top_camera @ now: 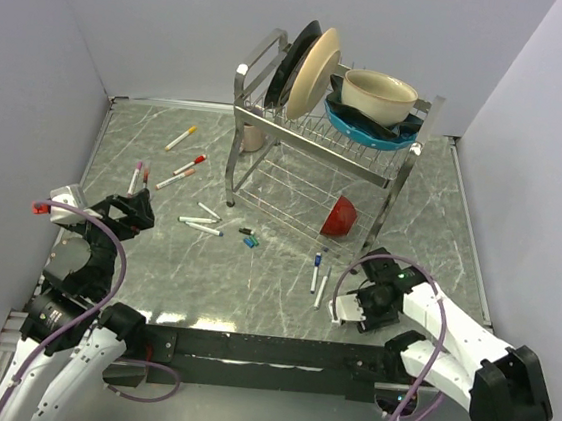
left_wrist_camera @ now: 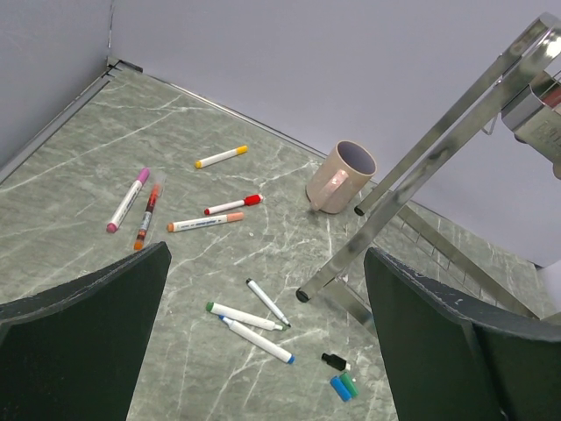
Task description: Open the pen caps
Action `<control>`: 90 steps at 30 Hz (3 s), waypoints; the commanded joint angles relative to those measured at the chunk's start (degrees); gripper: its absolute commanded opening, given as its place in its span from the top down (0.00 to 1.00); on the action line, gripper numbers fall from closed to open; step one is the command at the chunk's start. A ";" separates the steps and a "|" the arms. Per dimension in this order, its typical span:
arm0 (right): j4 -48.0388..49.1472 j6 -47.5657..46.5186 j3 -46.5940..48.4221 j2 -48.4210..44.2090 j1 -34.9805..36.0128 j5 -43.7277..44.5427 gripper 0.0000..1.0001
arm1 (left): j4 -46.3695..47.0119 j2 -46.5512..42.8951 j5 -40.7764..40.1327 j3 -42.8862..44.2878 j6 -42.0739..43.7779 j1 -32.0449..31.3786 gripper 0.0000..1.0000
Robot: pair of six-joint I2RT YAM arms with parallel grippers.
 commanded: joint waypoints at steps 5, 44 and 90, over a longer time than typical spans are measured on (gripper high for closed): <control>2.68 -4.87 -0.07 6.27 -0.37 -2.29 0.62 | 1.17 1.27 0.97 0.19 0.95 0.35 0.01; 12.25 57.35 40.09 31.41 19.84 -41.24 1.00 | -2.17 -7.50 43.33 -17.64 -34.64 0.35 0.01; 18.58 73.79 40.45 42.14 17.56 -51.43 1.00 | 59.78 44.42 -3.96 -29.34 -47.04 -60.55 0.21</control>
